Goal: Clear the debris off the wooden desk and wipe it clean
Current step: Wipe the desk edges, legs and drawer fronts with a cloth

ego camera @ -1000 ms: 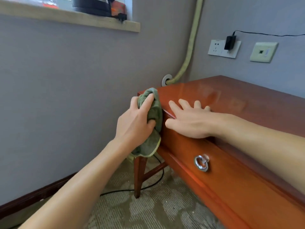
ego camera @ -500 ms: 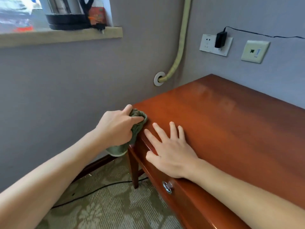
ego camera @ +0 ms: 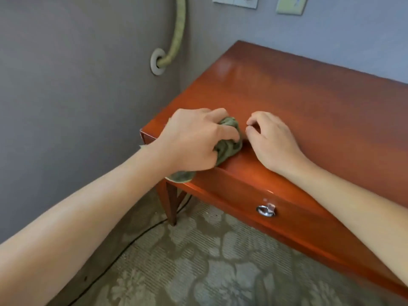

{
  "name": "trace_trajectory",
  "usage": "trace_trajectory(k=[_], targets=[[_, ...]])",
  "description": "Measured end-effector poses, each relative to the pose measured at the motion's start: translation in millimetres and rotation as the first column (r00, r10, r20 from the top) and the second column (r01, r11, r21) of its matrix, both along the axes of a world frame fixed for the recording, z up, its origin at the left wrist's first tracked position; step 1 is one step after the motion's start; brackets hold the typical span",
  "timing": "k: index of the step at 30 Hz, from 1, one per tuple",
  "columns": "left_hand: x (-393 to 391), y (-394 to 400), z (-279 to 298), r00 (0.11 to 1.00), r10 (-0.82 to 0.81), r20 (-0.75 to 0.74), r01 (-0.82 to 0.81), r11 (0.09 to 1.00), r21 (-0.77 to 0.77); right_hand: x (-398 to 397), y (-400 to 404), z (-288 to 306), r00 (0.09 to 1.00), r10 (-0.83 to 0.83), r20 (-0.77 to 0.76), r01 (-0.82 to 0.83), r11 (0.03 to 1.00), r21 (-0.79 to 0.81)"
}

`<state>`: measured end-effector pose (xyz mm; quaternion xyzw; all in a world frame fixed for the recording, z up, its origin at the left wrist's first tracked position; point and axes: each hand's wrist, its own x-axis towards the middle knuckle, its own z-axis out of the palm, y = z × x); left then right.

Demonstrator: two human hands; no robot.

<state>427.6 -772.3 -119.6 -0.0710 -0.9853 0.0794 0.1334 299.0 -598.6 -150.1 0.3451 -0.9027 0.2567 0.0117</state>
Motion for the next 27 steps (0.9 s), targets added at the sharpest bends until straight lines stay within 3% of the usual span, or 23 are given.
trace_trajectory(k=[2,7,12,14,16,18,20,23,27], targets=[[3,-12,-6,0.999,-0.011,-0.035,0.012,0.999,0.049,4,-1,3,1.000,-0.029,-0.004,0.029,0.999,0.024],[5,-63,-12,0.956,0.268,-0.121,-0.245,0.953,0.181,21,1,6,0.998,-0.027,-0.049,0.035,0.983,0.179],[49,-27,-50,0.827,0.418,-0.376,-0.226,0.859,0.459,26,1,4,0.995,-0.013,-0.095,0.032,0.979,0.200],[74,2,-85,0.762,0.571,-0.307,-0.229,0.680,0.696,24,2,2,0.996,0.007,-0.093,0.013,0.978,0.207],[84,21,-125,0.700,0.706,-0.103,-0.290,0.413,0.863,20,2,-1,0.994,0.033,-0.106,-0.010,0.976,0.216],[82,23,-156,0.637,0.768,0.074,-0.315,0.172,0.933,19,2,-3,0.992,0.052,-0.114,-0.026,0.976,0.217],[74,20,-166,0.585,0.789,0.186,-0.342,0.033,0.939,19,3,-4,0.992,0.061,-0.113,-0.036,0.977,0.211],[62,44,-175,0.589,0.792,0.157,-0.311,0.043,0.949,17,4,-4,0.990,0.076,-0.119,-0.048,0.975,0.219],[67,110,-191,0.775,0.618,0.135,-0.269,0.128,0.955,22,4,-2,0.992,0.056,-0.109,-0.029,0.972,0.234]])
